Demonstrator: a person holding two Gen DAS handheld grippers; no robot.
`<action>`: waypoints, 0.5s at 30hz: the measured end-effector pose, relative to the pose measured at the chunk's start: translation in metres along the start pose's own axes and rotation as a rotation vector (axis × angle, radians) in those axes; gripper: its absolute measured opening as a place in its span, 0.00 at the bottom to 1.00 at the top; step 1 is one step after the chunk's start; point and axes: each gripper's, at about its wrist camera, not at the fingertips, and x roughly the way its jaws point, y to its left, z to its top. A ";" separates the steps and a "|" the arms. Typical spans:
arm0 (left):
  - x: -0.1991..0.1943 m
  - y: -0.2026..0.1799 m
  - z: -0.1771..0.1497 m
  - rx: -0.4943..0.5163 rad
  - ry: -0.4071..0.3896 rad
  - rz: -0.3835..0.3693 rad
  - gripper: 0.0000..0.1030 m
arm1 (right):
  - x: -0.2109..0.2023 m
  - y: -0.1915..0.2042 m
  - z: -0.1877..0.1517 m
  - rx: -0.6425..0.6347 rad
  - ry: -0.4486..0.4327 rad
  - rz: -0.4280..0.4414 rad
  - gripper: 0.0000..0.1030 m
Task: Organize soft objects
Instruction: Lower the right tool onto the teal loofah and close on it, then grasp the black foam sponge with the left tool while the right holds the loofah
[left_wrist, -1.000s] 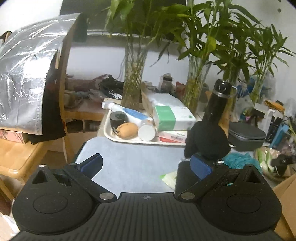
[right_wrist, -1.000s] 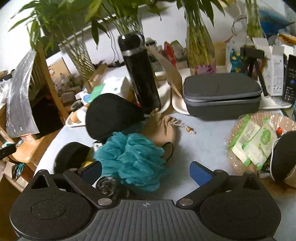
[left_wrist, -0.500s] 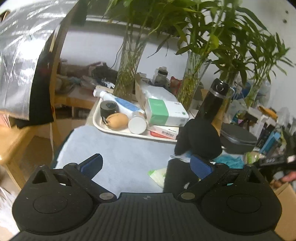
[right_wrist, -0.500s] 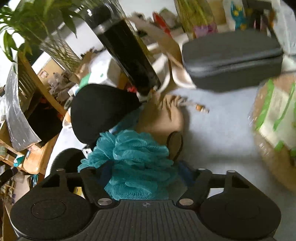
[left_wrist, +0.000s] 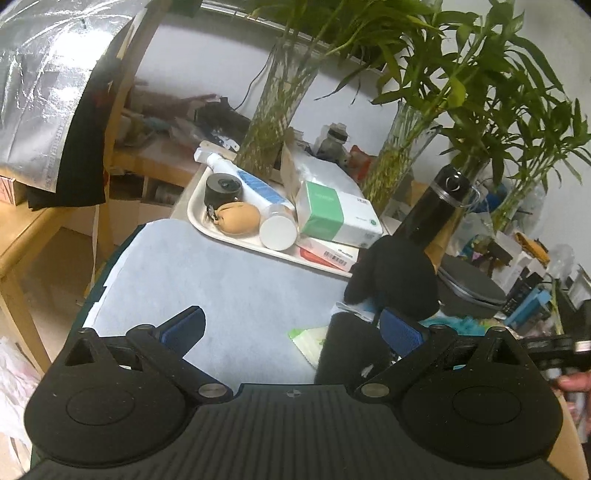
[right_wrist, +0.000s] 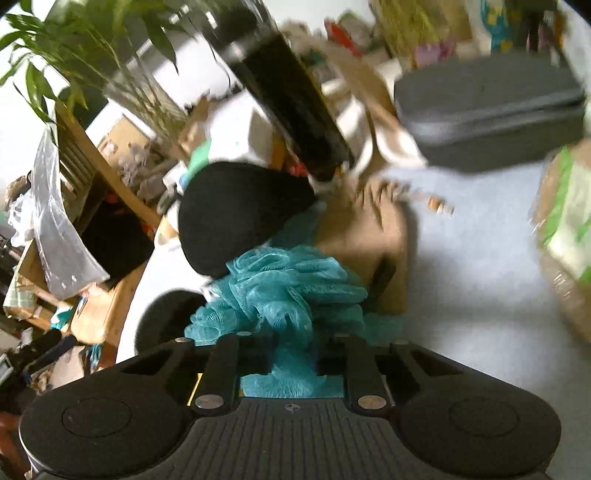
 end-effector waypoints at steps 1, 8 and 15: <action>-0.001 0.000 0.000 0.001 -0.003 -0.001 1.00 | -0.013 0.004 0.001 -0.013 -0.040 -0.003 0.14; 0.002 -0.001 -0.002 0.017 0.013 -0.002 1.00 | -0.073 0.018 -0.010 -0.102 -0.241 -0.104 0.13; 0.012 -0.009 -0.001 0.064 0.061 -0.003 1.00 | -0.094 0.021 -0.023 -0.120 -0.315 -0.175 0.12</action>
